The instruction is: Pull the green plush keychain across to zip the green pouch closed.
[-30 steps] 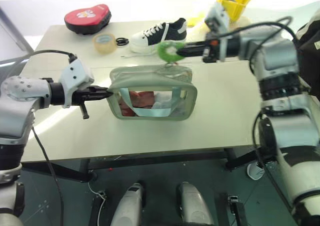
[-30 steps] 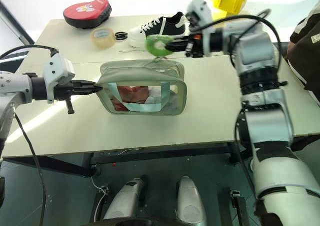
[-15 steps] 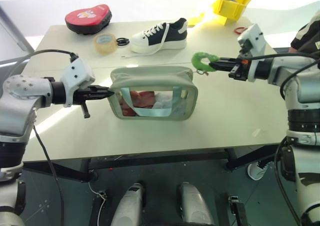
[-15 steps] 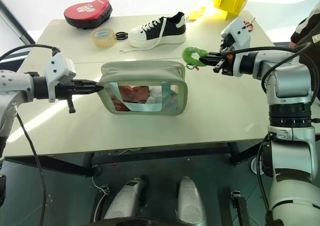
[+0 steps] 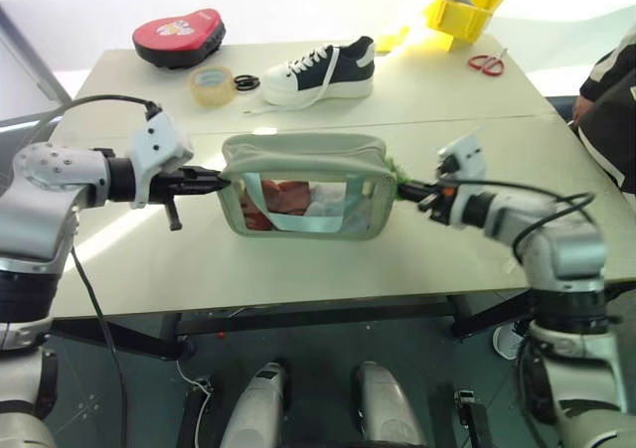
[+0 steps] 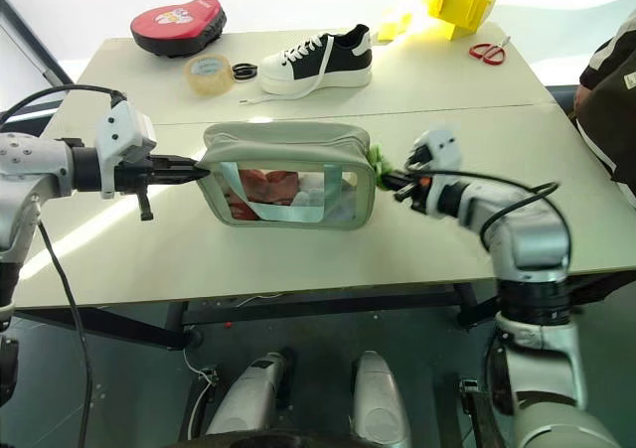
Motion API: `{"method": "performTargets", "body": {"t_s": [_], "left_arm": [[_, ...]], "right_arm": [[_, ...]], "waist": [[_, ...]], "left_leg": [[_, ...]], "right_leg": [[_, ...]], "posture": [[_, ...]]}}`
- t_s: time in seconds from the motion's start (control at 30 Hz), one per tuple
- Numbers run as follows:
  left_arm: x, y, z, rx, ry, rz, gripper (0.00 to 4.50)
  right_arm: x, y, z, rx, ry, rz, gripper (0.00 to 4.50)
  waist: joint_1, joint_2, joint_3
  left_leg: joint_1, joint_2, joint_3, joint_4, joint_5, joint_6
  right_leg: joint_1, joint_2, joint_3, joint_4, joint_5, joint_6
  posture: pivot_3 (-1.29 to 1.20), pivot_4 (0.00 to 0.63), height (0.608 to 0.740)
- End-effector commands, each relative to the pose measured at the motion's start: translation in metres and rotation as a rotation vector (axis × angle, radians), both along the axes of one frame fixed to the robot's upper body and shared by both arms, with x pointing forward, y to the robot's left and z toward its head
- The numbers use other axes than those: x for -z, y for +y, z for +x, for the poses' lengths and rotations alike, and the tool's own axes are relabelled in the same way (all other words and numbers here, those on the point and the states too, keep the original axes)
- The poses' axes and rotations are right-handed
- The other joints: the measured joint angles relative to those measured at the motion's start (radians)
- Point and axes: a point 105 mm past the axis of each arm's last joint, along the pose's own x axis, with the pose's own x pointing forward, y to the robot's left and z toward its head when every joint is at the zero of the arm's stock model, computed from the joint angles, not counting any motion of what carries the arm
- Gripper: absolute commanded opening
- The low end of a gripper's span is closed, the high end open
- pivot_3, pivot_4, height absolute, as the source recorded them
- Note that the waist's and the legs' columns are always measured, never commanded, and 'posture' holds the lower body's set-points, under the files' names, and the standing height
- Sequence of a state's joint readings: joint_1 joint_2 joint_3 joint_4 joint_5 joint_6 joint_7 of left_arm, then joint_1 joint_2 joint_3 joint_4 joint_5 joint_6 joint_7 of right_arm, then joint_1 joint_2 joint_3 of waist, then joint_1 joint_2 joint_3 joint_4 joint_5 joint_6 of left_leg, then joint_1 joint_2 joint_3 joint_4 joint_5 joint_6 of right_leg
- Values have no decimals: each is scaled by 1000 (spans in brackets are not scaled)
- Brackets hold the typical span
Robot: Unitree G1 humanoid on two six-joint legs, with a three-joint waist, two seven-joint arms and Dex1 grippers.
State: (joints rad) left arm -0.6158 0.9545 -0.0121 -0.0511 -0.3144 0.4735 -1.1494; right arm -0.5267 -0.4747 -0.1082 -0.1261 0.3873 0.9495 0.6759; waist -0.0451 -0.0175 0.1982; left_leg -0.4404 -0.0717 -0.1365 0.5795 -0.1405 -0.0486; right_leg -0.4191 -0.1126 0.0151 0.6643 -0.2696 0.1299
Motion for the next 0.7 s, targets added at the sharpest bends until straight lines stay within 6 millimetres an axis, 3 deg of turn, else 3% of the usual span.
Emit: {"method": "performTargets", "body": {"t_s": [0.03, 0.27, 0.53, 0.7], "left_arm": [[-4, 2, 0, -5, -17, 14, 0], [-4, 3, -1, -10, -20, 18, 0], [-3, 4, -2, -12, -21, 15, 0], [-1, 1, 0, -8, -25, 8, 0]], "right_arm": [[0, 8, -1, -18, -16, -15, 25], [5, -6, 7, 13, -21, -97, 25], [-23, -36, 11, 60, -107, -204, 25], [1, -39, 6, 63, -56, -232, 25]], "waist": [[0, 0, 0], [0, 0, 0], [1, 0, 0], [1, 0, 0]], "left_leg": [[0, 0, 0, 0, 0, 0], [2, 0, 0, 0, 0, 0], [2, 0, 0, 0, 0, 0], [2, 0, 0, 0, 0, 0]], "right_leg": [[0, 0, 0, 0, 0, 0], [2, 0, 0, 0, 0, 0], [2, 0, 0, -1, 0, 0], [2, 0, 0, -1, 0, 0]], "posture": [[0, 150, 740], [0, 150, 740], [0, 150, 740], [0, 150, 740]]}}
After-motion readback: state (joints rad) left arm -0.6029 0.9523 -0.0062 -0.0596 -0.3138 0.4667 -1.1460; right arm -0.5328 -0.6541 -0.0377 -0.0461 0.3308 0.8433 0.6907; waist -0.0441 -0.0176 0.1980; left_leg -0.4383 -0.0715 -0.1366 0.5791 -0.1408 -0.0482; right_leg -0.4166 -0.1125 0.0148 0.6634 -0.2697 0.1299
